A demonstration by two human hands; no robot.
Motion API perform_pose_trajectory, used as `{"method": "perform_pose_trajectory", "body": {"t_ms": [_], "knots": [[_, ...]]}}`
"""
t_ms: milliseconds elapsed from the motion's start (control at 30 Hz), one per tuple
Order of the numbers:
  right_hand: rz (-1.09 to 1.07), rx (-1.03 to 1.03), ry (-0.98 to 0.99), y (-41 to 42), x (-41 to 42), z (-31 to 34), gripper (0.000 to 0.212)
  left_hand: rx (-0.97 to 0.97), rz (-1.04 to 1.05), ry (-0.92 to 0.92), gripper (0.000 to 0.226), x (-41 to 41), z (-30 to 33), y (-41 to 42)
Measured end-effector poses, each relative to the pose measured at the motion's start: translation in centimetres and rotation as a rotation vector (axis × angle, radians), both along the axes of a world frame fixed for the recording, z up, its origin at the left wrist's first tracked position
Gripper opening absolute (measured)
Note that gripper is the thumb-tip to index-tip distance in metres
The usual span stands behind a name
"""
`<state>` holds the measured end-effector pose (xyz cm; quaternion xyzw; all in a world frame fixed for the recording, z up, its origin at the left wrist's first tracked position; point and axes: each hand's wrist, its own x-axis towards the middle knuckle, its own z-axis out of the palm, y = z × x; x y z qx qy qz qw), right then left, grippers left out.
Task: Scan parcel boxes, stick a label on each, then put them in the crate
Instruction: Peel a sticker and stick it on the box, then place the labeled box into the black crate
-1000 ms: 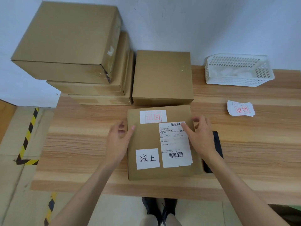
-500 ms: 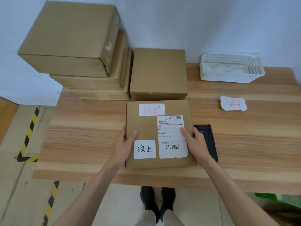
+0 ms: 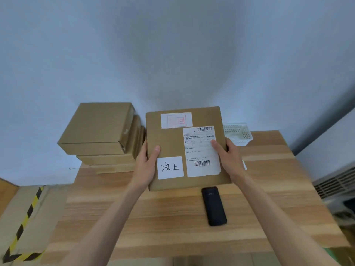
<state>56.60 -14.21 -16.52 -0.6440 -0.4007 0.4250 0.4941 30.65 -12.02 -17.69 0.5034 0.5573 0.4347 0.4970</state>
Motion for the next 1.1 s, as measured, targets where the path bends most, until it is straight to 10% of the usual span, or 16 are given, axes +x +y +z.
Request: {"method": "perform_pose_trajectory", "body": {"t_ms": [333, 1100], "knots": [[-0.192, 0.297, -0.176, -0.3, 9.6, 16.2, 0.032, 0.311, -0.163, -0.024, 0.038, 10.3, 16.2, 4.4], [-1.125, 0.199, -0.336, -31.9, 18.0, 18.7, 0.027, 0.266, -1.119, -0.226, 0.036, 36.4, 18.8, -8.8]]}}
